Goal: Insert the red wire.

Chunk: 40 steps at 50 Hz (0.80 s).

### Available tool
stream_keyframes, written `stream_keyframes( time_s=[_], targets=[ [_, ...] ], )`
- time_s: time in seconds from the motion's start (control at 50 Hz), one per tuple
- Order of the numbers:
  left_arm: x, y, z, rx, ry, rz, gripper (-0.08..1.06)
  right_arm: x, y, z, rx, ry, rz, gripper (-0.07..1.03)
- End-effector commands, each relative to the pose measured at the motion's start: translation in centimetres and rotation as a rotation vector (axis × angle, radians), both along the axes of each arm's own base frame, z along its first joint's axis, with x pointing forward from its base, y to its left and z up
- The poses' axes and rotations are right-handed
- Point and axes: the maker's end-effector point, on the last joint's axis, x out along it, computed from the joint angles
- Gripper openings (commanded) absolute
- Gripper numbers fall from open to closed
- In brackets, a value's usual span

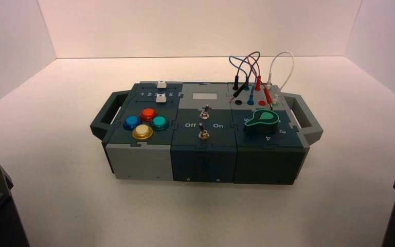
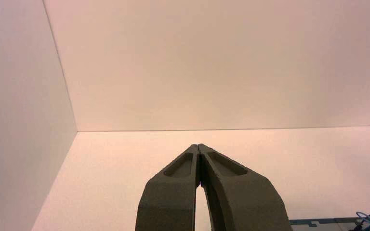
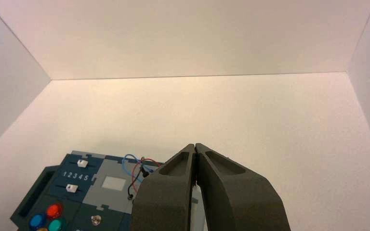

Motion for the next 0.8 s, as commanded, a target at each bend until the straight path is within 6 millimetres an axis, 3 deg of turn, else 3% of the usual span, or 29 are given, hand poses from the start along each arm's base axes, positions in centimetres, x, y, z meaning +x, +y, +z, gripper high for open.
stream_keyframes(
  time_s=[0.02, 0.38, 0.8],
  targets=[
    [0.3, 0.1, 1.0, 0.004, -0.017, 0.004, -0.03, 0.4, 0.2, 0.2, 0.000, 0.009, 0.008, -0.03],
    [0.3, 0.1, 0.8, 0.005, -0.010, 0.004, -0.03, 1.7, 0.9, -1.8, -0.008, 0.119, 0.024, -0.03],
    [0.4, 0.0, 0.1, 0.011, 0.031, 0.001, -0.03, 1.4, 2.1, -2.0, -0.012, 0.130, 0.081, -0.03]
  ],
)
